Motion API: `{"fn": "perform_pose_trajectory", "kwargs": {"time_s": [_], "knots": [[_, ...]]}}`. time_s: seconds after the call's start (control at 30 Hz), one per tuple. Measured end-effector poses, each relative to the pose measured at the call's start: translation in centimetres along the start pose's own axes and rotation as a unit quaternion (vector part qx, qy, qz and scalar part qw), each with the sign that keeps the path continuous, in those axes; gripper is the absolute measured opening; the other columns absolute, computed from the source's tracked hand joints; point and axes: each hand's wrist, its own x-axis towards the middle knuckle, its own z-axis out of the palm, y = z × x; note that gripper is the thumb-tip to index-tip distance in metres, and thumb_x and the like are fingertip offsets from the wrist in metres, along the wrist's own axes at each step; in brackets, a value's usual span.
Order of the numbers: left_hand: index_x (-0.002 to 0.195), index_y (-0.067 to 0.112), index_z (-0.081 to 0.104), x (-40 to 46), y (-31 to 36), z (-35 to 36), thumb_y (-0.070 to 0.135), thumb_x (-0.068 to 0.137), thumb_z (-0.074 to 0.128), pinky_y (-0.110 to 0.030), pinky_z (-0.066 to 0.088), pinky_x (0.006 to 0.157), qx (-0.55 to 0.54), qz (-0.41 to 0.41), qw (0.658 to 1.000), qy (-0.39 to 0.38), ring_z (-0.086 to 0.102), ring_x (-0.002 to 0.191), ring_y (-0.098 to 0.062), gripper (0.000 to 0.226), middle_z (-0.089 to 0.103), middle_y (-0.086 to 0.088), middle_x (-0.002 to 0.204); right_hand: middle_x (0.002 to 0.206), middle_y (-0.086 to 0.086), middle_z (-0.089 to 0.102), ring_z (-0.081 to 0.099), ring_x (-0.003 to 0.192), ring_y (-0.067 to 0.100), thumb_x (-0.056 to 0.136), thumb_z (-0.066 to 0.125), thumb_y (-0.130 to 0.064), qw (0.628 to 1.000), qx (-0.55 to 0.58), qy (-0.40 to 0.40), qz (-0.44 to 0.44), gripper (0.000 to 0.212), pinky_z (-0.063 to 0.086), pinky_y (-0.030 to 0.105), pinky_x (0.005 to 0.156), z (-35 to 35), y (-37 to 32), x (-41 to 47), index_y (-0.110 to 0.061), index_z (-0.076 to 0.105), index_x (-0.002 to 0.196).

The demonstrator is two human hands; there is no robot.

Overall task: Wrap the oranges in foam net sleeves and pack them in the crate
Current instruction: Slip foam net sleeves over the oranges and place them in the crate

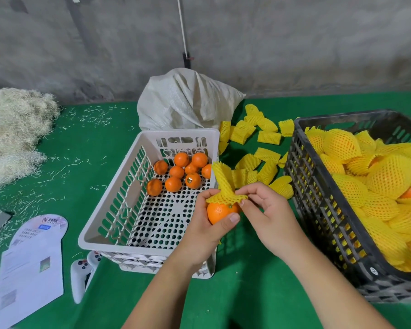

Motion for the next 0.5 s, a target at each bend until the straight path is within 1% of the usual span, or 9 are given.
{"fn": "perform_pose_trajectory", "kwargs": {"time_s": [0.07, 0.13, 0.17, 0.23, 0.3, 0.33, 0.4, 0.43, 0.5], "knots": [[0.136, 0.027, 0.045, 0.1, -0.1, 0.6, 0.042, 0.076, 0.088, -0.040, 0.059, 0.096, -0.006, 0.007, 1.000, 0.024, 0.069, 0.103, -0.020, 0.076, 0.074, 0.004, 0.114, 0.099, -0.015, 0.074, 0.068, 0.096, 0.005, 0.097, 0.064, -0.017, 0.995, -0.087, 0.032, -0.041, 0.020, 0.057, 0.029, 0.079, -0.6, 0.0, 0.2, -0.036, 0.067, 0.104], [0.141, 0.029, 0.043, 0.4, -0.3, 1.2, 0.038, 0.077, 0.085, -0.047, 0.055, 0.106, -0.045, 0.001, 0.998, 0.036, 0.068, 0.111, -0.023, 0.077, 0.073, -0.001, 0.121, 0.100, -0.012, 0.072, 0.064, 0.094, 0.008, 0.094, 0.070, -0.012, 0.957, -0.239, 0.090, -0.135, 0.021, 0.055, 0.027, 0.075, -0.8, 0.0, 0.2, -0.026, 0.071, 0.110], [0.144, 0.029, 0.040, 0.5, -0.4, 1.4, 0.031, 0.077, 0.085, -0.048, 0.051, 0.110, -0.073, -0.005, 0.997, 0.029, 0.067, 0.115, -0.024, 0.081, 0.070, -0.005, 0.127, 0.101, -0.007, 0.072, 0.062, 0.094, 0.011, 0.092, 0.072, -0.009, 0.938, -0.281, 0.104, -0.175, 0.023, 0.052, 0.026, 0.076, -0.7, 0.0, 0.2, -0.020, 0.071, 0.112], [0.148, 0.033, 0.037, 0.6, -0.5, 1.2, 0.014, 0.078, 0.079, -0.047, 0.046, 0.112, -0.087, 0.000, 0.996, -0.001, 0.063, 0.117, -0.024, 0.084, 0.065, -0.010, 0.133, 0.107, -0.002, 0.074, 0.064, 0.098, 0.015, 0.091, 0.071, -0.005, 0.926, -0.301, 0.102, -0.203, 0.024, 0.050, 0.023, 0.082, -0.5, 0.0, 0.1, -0.013, 0.071, 0.114], [0.148, 0.033, 0.040, 0.5, -0.5, 1.0, 0.007, 0.084, 0.076, -0.044, 0.050, 0.108, -0.048, 0.023, 0.999, -0.010, 0.064, 0.115, -0.023, 0.078, 0.067, -0.007, 0.132, 0.110, 0.000, 0.075, 0.068, 0.099, 0.017, 0.094, 0.067, -0.008, 0.924, -0.303, 0.111, -0.208, 0.022, 0.053, 0.025, 0.085, -0.5, 0.1, -0.1, -0.011, 0.071, 0.114], [0.147, 0.030, 0.044, 0.5, -0.5, 0.9, 0.007, 0.086, 0.077, -0.042, 0.054, 0.105, -0.039, 0.036, 0.999, 0.007, 0.067, 0.114, -0.022, 0.073, 0.069, -0.004, 0.130, 0.109, 0.000, 0.075, 0.069, 0.099, 0.017, 0.096, 0.064, -0.012, 0.921, -0.302, 0.123, -0.213, 0.020, 0.054, 0.025, 0.086, -0.6, 0.2, -0.2, -0.010, 0.072, 0.114], [0.142, 0.024, 0.053, 0.5, -0.3, 1.2, 0.017, 0.083, 0.085, -0.039, 0.059, 0.095, -0.035, 0.049, 0.996, 0.069, 0.073, 0.107, -0.022, 0.068, 0.072, -0.002, 0.127, 0.107, 0.002, 0.075, 0.068, 0.099, 0.018, 0.101, 0.058, -0.015, 0.912, -0.302, 0.151, -0.234, 0.020, 0.052, 0.023, 0.089, -0.7, 0.4, -0.6, -0.007, 0.073, 0.111], [0.139, 0.021, 0.057, 0.5, -0.2, 1.5, 0.024, 0.079, 0.088, -0.040, 0.061, 0.092, -0.036, 0.054, 0.993, 0.100, 0.074, 0.104, -0.023, 0.067, 0.072, -0.004, 0.126, 0.106, 0.003, 0.074, 0.068, 0.098, 0.018, 0.102, 0.057, -0.014, 0.906, -0.302, 0.161, -0.248, 0.019, 0.052, 0.023, 0.090, -0.6, 0.4, -0.8, -0.006, 0.073, 0.110], [0.135, 0.015, 0.061, 0.3, -0.4, 2.1, 0.035, 0.078, 0.088, -0.041, 0.062, 0.092, -0.044, 0.065, 0.987, 0.141, 0.074, 0.106, -0.029, 0.065, 0.074, -0.009, 0.124, 0.102, 0.003, 0.071, 0.065, 0.094, 0.020, 0.099, 0.060, -0.011, 0.897, -0.302, 0.166, -0.275, 0.017, 0.053, 0.027, 0.087, 0.0, 0.5, -1.4, -0.006, 0.073, 0.109]]}}
